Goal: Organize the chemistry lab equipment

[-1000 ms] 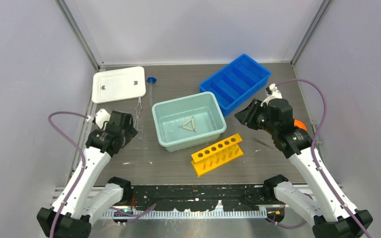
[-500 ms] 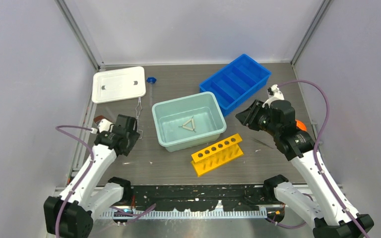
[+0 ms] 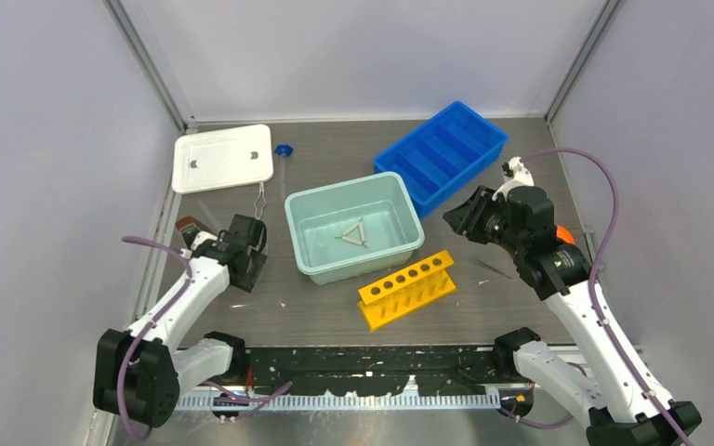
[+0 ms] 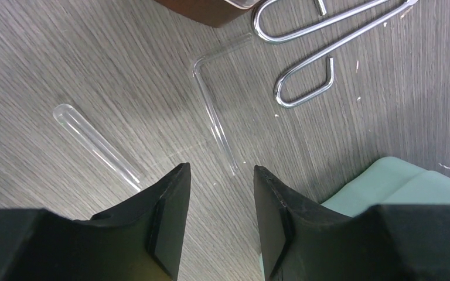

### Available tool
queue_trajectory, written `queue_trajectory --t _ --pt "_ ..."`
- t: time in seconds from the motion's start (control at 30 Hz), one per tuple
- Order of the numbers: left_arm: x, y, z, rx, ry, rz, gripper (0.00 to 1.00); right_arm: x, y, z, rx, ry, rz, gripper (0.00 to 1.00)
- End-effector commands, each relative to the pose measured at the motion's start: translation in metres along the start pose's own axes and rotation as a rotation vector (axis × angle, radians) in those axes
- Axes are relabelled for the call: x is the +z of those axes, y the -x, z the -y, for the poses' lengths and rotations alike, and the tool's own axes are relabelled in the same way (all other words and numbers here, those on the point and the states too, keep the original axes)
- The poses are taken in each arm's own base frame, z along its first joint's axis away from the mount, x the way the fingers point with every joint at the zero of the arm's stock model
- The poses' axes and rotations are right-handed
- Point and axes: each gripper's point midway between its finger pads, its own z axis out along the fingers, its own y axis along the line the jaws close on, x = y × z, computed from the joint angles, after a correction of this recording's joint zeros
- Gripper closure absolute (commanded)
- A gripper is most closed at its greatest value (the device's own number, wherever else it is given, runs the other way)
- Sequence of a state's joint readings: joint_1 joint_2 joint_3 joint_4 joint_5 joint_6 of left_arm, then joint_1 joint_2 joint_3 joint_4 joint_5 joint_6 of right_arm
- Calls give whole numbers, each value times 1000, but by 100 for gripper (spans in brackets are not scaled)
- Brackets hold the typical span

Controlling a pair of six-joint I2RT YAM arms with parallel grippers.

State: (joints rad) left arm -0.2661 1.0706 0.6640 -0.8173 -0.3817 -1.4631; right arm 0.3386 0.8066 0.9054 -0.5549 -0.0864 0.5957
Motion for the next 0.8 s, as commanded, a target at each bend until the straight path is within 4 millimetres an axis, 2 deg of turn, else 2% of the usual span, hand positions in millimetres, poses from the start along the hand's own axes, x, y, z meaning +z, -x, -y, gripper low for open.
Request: queue_trajectory --t 0.0,0.5,0.77 --pt "8 6 9 -49 -11 40 54 -8 21 -12 -28 27 66 60" --pt "33 -2 8 -44 53 44 59 -3 21 3 -62 -36 86 60" --pt "32 5 -4 -38 115 82 59 -2 25 1 -64 -31 95 61"
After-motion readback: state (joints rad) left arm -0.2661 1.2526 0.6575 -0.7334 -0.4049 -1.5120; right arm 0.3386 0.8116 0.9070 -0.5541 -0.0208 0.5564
